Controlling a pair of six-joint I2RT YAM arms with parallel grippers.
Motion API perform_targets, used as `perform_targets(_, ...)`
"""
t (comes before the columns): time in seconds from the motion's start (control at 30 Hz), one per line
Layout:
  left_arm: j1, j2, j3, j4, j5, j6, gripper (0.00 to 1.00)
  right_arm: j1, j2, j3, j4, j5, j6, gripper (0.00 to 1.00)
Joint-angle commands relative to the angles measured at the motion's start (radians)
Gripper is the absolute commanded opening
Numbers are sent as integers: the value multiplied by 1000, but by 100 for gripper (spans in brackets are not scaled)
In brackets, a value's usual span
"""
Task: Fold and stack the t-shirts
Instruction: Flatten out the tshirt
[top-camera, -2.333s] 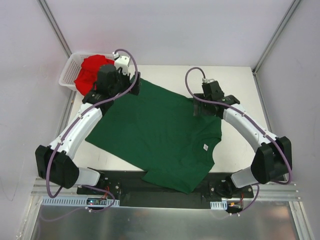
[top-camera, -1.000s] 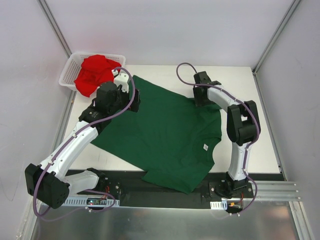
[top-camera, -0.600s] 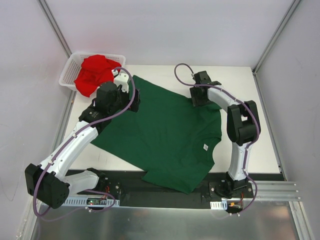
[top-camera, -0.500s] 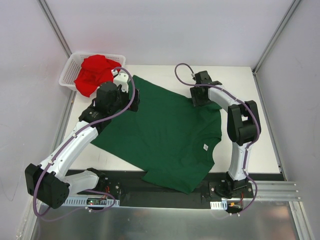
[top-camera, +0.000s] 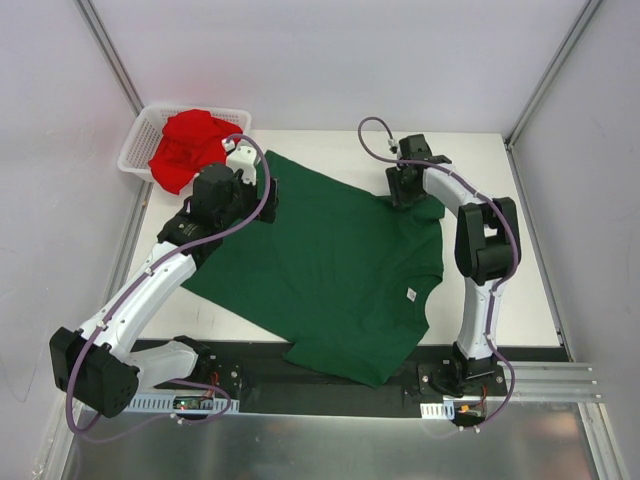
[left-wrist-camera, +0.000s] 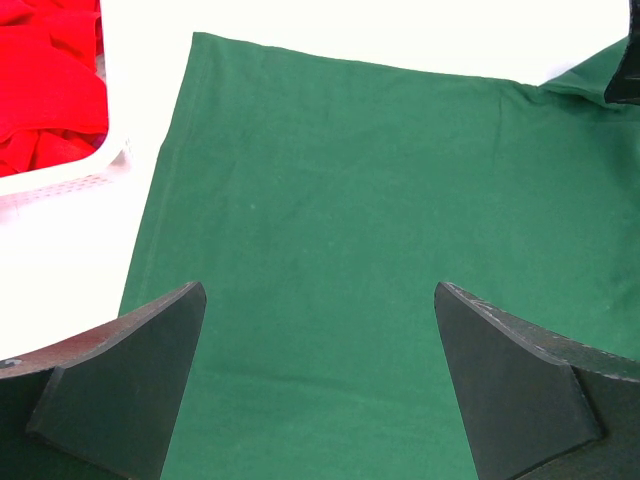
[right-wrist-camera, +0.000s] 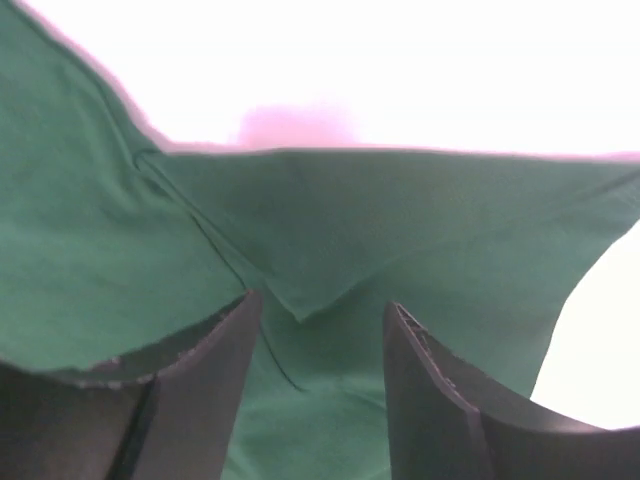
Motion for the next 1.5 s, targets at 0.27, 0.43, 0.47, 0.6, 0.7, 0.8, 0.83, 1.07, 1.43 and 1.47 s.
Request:
perform_targets(0.27,-2,-28,-5,1,-25,20,99,0,33,85,-72,-60,-24,55)
perform_targets(0.43,-2,-24,-2,2,-25,20,99,0,33,88,-87,-60,-23,54)
perform_targets(0.47,-2,-25,-2,2,-24,20,99,0,37,89,-94,-60,-24,54)
perform_targets(0.6,-2,-33,-4,2,-29,21,99,0,40,95,-111,-65,-21,53)
perform_targets(0.7,0,-37,-4,2,-30,23,99,0,46,97,-118,-66,-24,53)
perform_targets(0.8,-2,-42,-5,2,-32,23,99,0,53,109,-140,-66,-23,53)
perform_targets(0.83,-2,-45,-7,2,-33,21,99,0,53,109,-141,-66,-23,53)
perform_targets(1.07,-2,-51,-7,4,-38,21,99,0,76,132,-161,-66,-24,53)
perform_targets(1.43,-2,-51,-8,4,-41,23,99,0,109,161,-183,-69,-24,41)
perform_targets(1.47,0,-51,-7,4,-41,23,99,0,108,160,-183,-68,-24,40)
